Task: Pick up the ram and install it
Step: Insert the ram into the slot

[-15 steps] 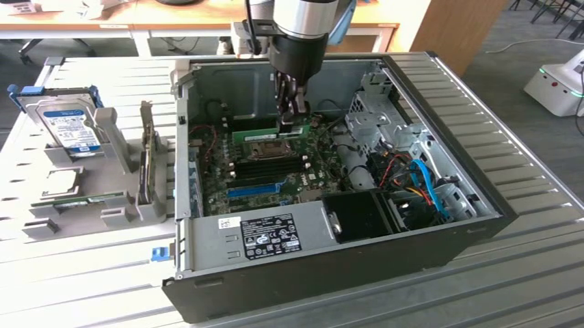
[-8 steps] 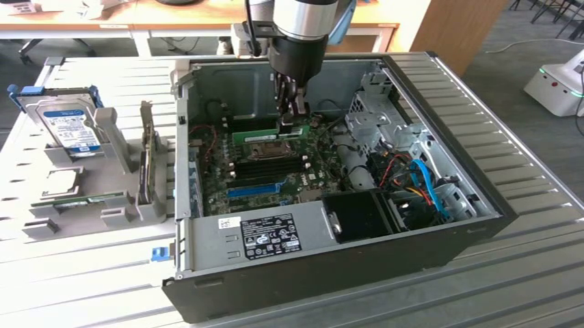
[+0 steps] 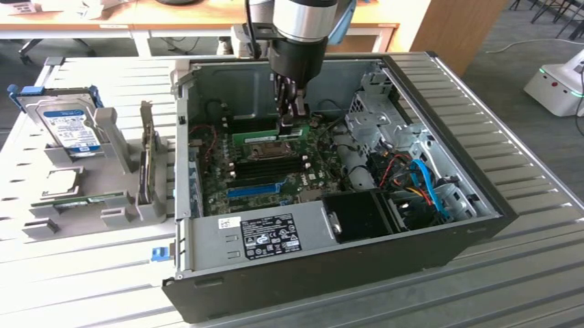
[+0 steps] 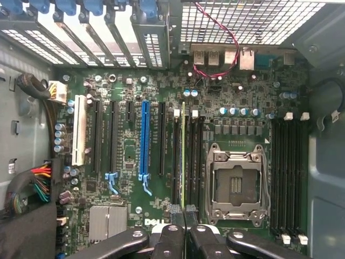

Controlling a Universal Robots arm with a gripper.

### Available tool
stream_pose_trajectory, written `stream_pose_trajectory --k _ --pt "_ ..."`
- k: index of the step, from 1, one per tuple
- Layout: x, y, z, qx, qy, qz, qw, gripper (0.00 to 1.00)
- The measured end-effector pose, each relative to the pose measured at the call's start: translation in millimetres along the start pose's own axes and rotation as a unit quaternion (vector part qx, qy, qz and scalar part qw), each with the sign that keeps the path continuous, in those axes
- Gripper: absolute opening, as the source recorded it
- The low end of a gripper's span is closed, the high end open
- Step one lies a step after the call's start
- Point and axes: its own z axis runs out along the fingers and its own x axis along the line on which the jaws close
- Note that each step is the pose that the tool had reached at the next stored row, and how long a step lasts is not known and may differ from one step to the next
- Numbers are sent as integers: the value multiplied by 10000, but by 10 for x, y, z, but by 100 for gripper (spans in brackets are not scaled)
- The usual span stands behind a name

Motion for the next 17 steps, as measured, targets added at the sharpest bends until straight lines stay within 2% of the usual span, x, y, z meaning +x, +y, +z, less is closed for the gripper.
stream_pose_trajectory --k 17 --pt "0 -2 44 3 0 0 10000 12"
